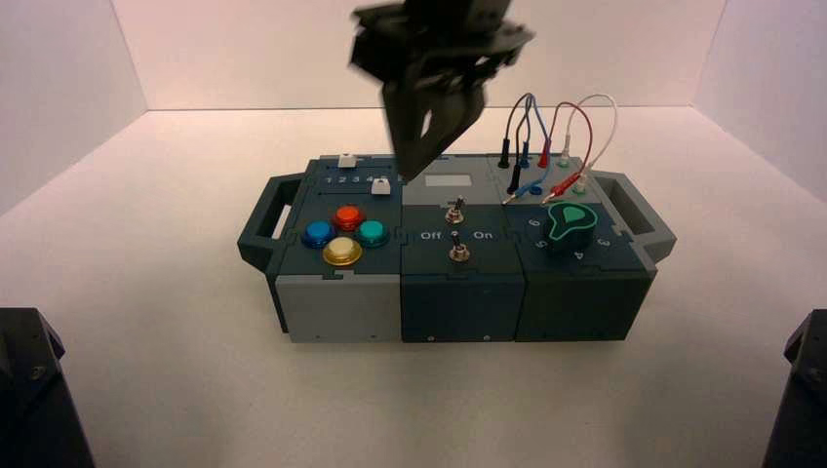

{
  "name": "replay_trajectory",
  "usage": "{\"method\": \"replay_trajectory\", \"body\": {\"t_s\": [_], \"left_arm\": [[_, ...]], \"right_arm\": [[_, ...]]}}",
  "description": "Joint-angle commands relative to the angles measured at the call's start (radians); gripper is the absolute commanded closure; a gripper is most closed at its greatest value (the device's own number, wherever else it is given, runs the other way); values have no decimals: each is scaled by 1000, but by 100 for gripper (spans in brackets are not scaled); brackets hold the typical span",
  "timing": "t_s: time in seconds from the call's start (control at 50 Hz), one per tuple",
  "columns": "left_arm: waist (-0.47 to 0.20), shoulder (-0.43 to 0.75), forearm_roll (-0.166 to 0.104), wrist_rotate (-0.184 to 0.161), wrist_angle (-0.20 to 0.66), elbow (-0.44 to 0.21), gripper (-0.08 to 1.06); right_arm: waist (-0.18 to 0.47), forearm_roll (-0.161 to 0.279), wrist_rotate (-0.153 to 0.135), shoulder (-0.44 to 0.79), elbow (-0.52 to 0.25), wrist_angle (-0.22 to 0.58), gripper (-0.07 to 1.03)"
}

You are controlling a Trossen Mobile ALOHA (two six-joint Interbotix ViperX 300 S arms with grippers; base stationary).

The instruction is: Push the yellow button with the right gripper.

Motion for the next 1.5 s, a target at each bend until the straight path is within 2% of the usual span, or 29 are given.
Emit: {"method": "replay_trajectory", "body": {"t_s": [0.02,0.3,0.74,1.34,1.5], "left_arm": [[-3,-3,-3,9,12,-26,101],[-3,-3,8,9,89,-71,101],[-3,17,9,9,137,-114,101],[5,8,6,-3,138,-72,101],[46,-11,2,-8,138,-25,101]], "right_arm": [[26,-2,-2,20,-43,-35,98],[40,-5,-2,86,-77,-49,98],[60,-3,-2,132,-109,-46,98],[95,5,9,204,-118,-74,98],[114,5,14,233,-130,-92,98]]}}
